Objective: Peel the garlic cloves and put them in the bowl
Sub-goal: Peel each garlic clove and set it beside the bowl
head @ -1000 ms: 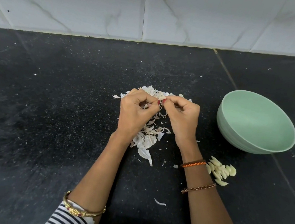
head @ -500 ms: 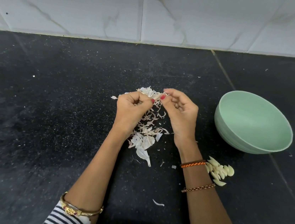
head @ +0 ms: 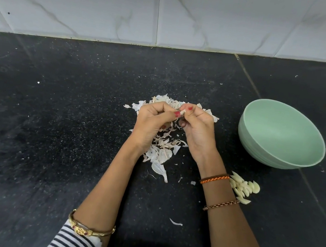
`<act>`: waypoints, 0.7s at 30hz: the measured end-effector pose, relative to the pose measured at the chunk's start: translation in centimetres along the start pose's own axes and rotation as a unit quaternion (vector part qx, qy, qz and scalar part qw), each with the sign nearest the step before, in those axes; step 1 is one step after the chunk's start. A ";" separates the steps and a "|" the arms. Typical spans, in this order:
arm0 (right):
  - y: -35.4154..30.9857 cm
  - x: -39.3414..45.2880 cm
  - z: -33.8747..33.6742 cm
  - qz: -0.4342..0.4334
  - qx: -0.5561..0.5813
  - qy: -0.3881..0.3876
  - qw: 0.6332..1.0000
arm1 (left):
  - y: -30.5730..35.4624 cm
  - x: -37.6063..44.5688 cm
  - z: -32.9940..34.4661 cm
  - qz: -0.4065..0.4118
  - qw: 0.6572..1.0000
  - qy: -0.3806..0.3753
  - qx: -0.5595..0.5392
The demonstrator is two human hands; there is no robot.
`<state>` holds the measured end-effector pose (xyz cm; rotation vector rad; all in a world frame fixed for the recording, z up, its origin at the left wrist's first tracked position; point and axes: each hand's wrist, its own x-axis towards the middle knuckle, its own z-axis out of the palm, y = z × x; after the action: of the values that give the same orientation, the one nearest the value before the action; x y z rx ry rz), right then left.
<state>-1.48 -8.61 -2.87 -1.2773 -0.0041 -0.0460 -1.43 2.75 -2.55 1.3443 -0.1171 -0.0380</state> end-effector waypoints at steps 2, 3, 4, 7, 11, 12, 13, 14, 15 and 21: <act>-0.1 0.1 0.0 0.015 0.030 -0.015 0.999 | 0.0 -0.1 0.0 0.004 1.000 0.006 0.003; -0.1 0.1 0.0 0.019 0.035 -0.018 0.999 | 0.1 -0.2 0.2 0.009 1.000 0.008 0.009; -0.1 0.1 0.0 0.023 0.041 -0.021 0.999 | 0.2 -0.3 0.4 0.014 1.000 0.005 0.013; -0.2 0.1 -0.1 0.029 0.052 -0.025 0.998 | 0.6 -0.8 1.1 0.036 0.999 -0.001 0.022; -0.3 0.0 -0.1 0.022 0.038 -0.027 0.999 | 0.0 -0.4 0.6 0.079 0.992 0.044 0.085; -0.3 -0.1 -0.1 0.020 0.026 -0.029 0.999 | -0.2 -0.3 0.6 0.084 0.990 0.059 0.098; -0.2 -0.1 0.0 0.024 0.020 -0.033 0.999 | -0.3 -0.3 0.6 0.089 0.987 0.072 0.109; -0.2 -0.1 0.0 0.032 0.019 -0.038 0.999 | -0.4 -0.3 0.6 0.099 0.984 0.082 0.124; -0.3 -0.2 0.1 0.043 0.021 -0.040 0.998 | -0.5 -0.3 0.5 0.115 0.979 0.091 0.142; -0.7 -0.4 0.2 0.111 0.024 -0.047 0.992 | -1.3 0.0 -0.6 0.181 0.946 0.137 0.232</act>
<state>-1.94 -8.64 -2.16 -1.2241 0.0554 0.2056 -1.27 3.04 -3.97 1.7633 -0.1408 0.5151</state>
